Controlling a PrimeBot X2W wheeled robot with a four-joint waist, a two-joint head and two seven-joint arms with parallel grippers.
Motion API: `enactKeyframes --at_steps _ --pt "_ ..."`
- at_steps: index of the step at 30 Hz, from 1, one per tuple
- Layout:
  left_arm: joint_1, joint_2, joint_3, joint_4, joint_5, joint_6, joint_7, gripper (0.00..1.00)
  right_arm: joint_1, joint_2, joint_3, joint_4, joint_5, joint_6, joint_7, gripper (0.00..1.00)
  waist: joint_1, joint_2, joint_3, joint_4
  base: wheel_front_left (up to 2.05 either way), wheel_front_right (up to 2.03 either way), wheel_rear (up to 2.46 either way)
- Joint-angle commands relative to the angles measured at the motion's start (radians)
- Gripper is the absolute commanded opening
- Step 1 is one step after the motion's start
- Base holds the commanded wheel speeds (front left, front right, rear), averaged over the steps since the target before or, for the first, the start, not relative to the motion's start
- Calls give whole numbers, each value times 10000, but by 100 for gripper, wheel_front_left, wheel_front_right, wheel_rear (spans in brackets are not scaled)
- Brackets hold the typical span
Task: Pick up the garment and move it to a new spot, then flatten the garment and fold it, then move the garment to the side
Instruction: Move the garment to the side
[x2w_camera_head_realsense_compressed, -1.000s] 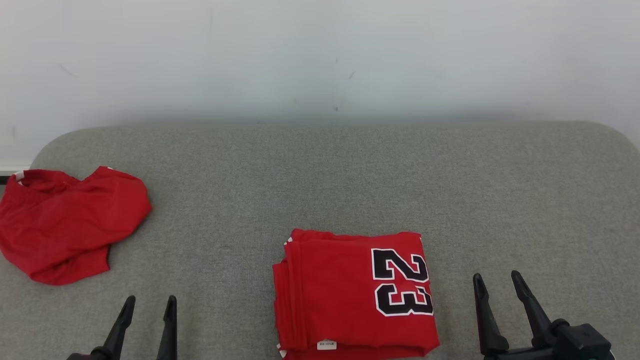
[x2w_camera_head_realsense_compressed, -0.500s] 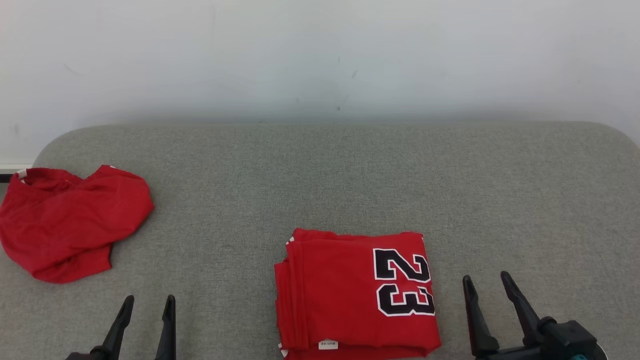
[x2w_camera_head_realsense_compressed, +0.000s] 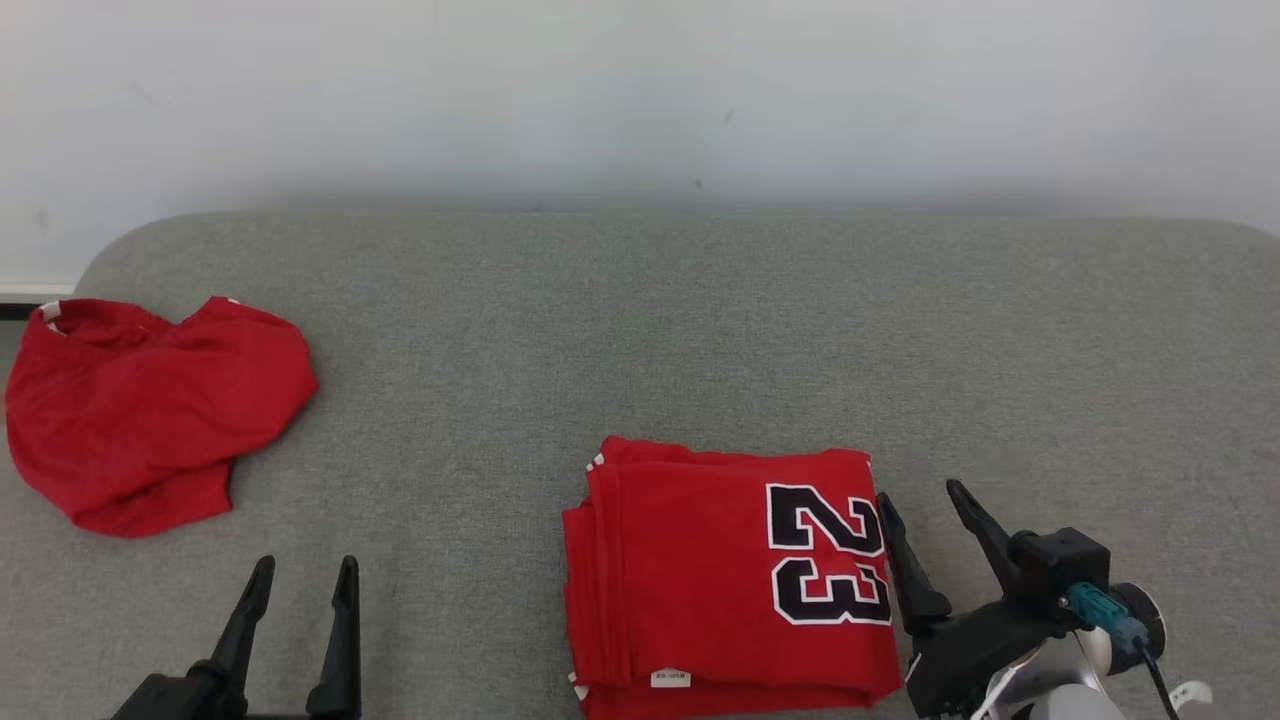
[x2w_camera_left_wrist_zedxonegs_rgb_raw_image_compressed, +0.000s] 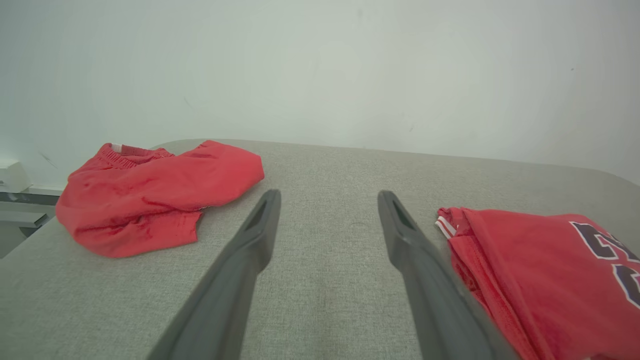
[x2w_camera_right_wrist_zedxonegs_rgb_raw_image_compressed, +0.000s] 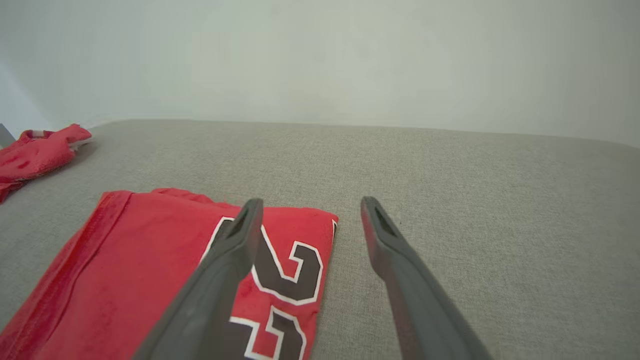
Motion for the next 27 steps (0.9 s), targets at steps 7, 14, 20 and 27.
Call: enactKeyframes --at_steps 7,14,20,27 --pt "-365 -31 71 149 -68 42 -7 100 -908 168 60 2158 56 -26 15 100 -1 0 453 466 0 0 0" --pt "-509 -65 125 201 -161 30 -7 100 -1223 339 192 3611 226 -28 -252 100 -1 0 637 508 0 0 0" --pt "-598 -86 173 183 -105 21 -7 100 -1368 529 474 4937 481 -28 -223 82 -1 0 731 388 0 0 0" --pt "-752 -116 205 117 -142 15 -7 100 -2465 572 1031 5378 907 -28 -613 0 -1 0 1023 158 0 0 0"
